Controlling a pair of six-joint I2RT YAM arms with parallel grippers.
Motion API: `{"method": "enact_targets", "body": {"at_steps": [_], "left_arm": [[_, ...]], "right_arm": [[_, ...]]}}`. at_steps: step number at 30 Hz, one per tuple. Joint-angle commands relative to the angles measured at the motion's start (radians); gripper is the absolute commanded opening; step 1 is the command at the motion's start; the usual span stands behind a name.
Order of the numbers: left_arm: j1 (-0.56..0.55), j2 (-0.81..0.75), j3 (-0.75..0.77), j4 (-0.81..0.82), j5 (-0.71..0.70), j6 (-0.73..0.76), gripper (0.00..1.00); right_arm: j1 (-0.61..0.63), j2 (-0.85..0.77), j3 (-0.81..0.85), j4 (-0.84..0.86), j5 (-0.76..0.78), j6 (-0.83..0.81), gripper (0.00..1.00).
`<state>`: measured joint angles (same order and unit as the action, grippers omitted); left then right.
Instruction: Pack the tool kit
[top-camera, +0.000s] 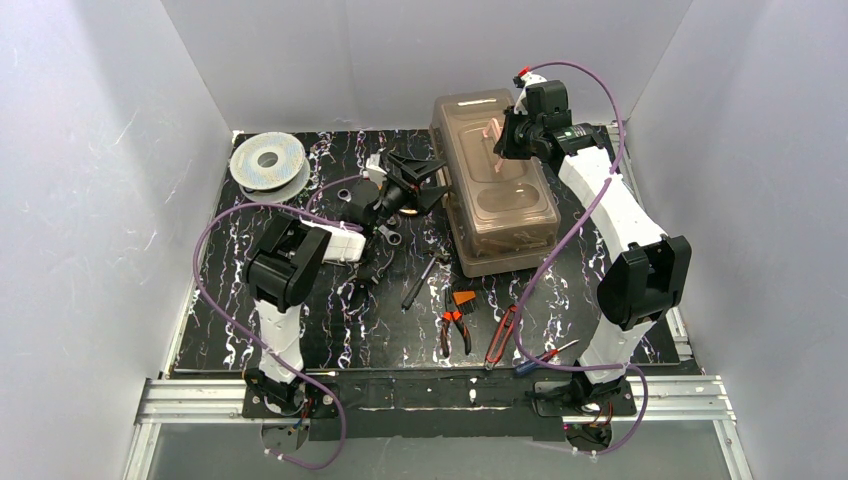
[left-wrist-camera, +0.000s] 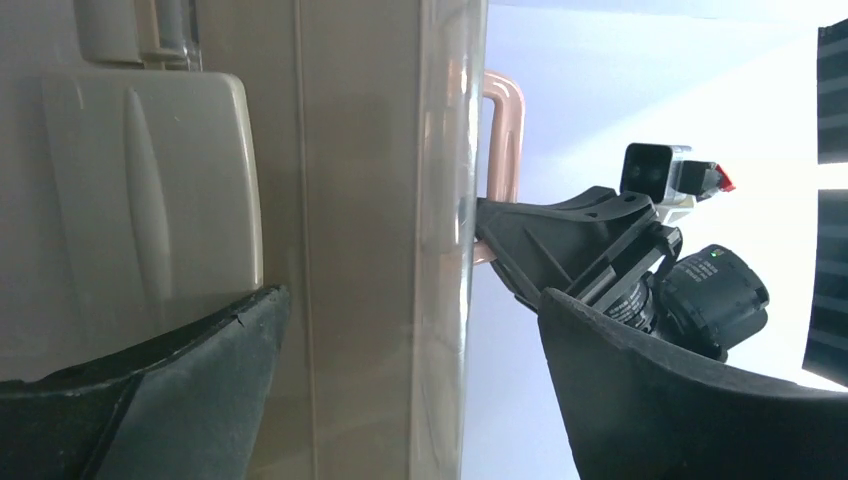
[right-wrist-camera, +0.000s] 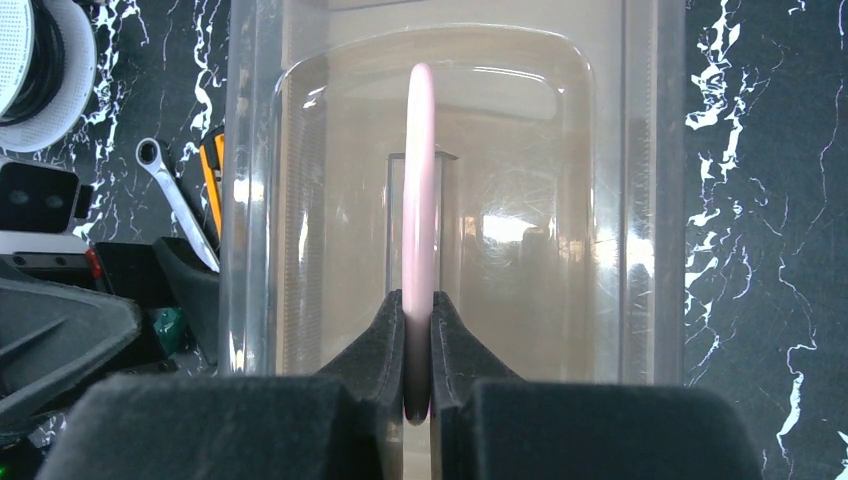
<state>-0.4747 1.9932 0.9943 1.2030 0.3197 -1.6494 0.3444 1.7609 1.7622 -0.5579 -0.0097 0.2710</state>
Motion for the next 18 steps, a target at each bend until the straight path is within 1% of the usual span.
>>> {"method": "enact_targets", "body": {"at_steps": [1,5,10,12,15,18], "left_arm": [[0.007,-0.007,-0.022,-0.111,0.020,0.047,0.98],[0.013,-0.020,-0.045,-0.132,-0.003,0.084,0.98],[0.051,-0.033,-0.075,-0.146,-0.001,0.125,0.98],[0.067,-0.047,-0.087,-0.184,0.000,0.153,0.98],[0.084,-0.077,-0.094,-0.288,-0.005,0.196,0.98],[0.085,-0.072,-0.077,-0.320,-0.003,0.211,0.98]], "right_arm": [[0.022,0.008,-0.034,-0.055,-0.031,0.006,0.01],[0.022,0.009,-0.033,-0.054,-0.033,0.006,0.01],[0.021,0.009,-0.032,-0.057,-0.032,0.004,0.01],[0.021,0.008,-0.033,-0.056,-0.032,0.003,0.01],[0.019,0.013,-0.028,-0.057,-0.034,0.002,0.01],[0.019,0.015,-0.023,-0.062,-0.033,-0.001,0.01]]}}
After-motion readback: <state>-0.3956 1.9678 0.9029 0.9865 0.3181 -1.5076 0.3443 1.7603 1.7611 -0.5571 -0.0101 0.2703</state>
